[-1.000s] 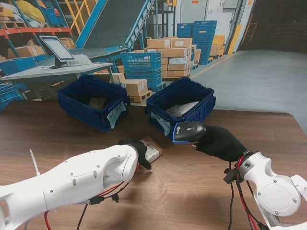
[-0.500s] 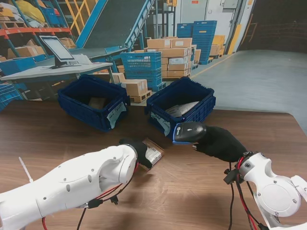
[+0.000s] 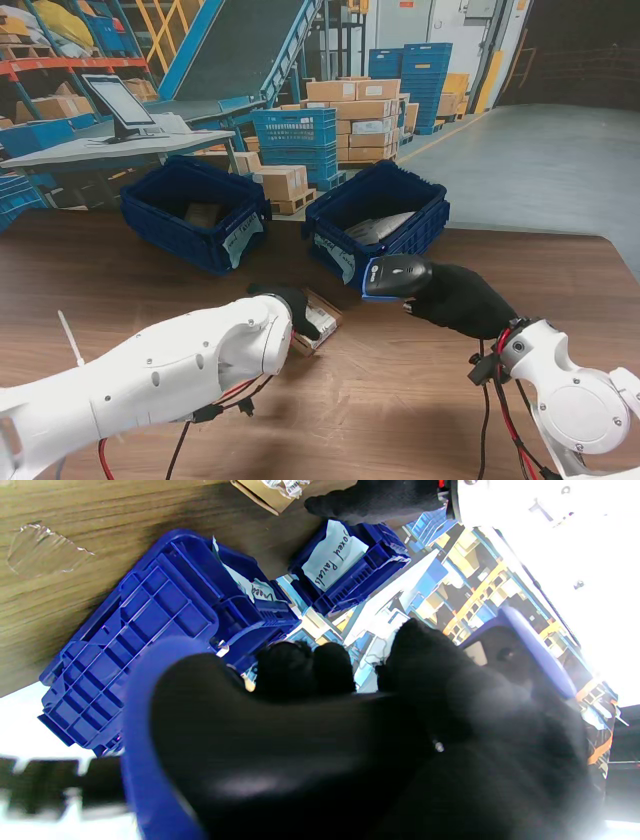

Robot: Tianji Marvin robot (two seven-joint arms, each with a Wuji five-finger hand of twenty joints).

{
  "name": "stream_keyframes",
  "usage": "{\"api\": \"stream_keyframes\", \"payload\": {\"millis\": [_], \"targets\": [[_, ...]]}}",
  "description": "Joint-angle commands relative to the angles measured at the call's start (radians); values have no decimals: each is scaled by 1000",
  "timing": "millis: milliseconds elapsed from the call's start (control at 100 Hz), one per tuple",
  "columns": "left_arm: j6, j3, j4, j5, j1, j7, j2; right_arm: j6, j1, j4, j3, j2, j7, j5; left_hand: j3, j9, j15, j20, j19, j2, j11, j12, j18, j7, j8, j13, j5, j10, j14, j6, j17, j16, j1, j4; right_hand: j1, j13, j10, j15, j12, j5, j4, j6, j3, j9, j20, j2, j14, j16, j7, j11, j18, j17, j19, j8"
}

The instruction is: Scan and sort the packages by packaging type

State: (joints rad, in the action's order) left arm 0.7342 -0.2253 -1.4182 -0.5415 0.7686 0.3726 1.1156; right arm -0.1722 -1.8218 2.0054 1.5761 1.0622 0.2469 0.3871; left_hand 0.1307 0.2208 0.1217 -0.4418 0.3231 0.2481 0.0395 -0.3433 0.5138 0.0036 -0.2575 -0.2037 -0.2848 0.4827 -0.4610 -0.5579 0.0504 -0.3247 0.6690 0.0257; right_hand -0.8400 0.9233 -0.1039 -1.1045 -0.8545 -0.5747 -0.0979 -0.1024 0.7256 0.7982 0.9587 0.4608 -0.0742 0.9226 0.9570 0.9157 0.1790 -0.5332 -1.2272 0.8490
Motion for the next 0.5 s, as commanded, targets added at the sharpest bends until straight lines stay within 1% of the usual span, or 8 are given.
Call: {"api": "stream_keyframes", "payload": {"millis": [0, 100, 220, 380, 490], "targets": [[16, 31, 17, 28, -26, 31, 14, -6, -5, 1, 0, 6, 13, -1, -33, -39, -28, 16, 4, -32, -17, 16, 60, -13, 13, 46, 37, 28, -51, -58, 21, 5, -49, -28, -106, 2, -32, -2, -6, -69, -10, -65, 88, 19, 6, -83, -11, 1, 30, -9, 0, 4, -9, 18], [19, 48, 49, 68, -40, 38, 26, -8, -2, -3, -1, 6, 13, -2, -50, -48, -30, 19, -2, -33, -18, 22, 63, -13, 19, 50, 45, 29, -52, -60, 21, 8, -51, -35, -106, 2, -31, -1, -6, -69, -10, -66, 87, 18, 6, -82, -11, 1, 29, -10, 0, 4, -9, 18], [11, 59, 77, 94, -46, 44, 36, -9, 0, -7, -1, 6, 15, -5, -71, -50, -31, 22, -8, -37, -16, 27, 69, -12, 23, 50, 47, 30, -55, -61, 19, 11, -52, -40, -106, 3, -31, -2, -7, -69, -10, -65, 88, 19, 6, -82, -12, 1, 30, -9, 1, 5, -9, 18], [4, 86, 111, 121, -62, 58, 49, -9, 2, -13, -1, 5, 20, -9, -91, -50, -32, 24, -13, -35, -15, 31, 77, -10, 27, 51, 44, 37, -61, -66, 18, 15, -44, -40, -106, 2, -32, -2, -7, -70, -11, -65, 88, 19, 6, -81, -12, 1, 30, -9, 0, 5, -8, 18], [-11, 103, 130, 143, -71, 73, 55, -9, 2, -16, -1, 5, 21, -9, -94, -42, -28, 24, -14, -22, -14, 35, 82, -7, 28, 42, 36, 44, -67, -71, 14, 16, -26, -37, -106, 2, -32, -1, -6, -69, -11, -65, 88, 19, 6, -82, -12, 1, 29, -9, 0, 5, -9, 18]]}}
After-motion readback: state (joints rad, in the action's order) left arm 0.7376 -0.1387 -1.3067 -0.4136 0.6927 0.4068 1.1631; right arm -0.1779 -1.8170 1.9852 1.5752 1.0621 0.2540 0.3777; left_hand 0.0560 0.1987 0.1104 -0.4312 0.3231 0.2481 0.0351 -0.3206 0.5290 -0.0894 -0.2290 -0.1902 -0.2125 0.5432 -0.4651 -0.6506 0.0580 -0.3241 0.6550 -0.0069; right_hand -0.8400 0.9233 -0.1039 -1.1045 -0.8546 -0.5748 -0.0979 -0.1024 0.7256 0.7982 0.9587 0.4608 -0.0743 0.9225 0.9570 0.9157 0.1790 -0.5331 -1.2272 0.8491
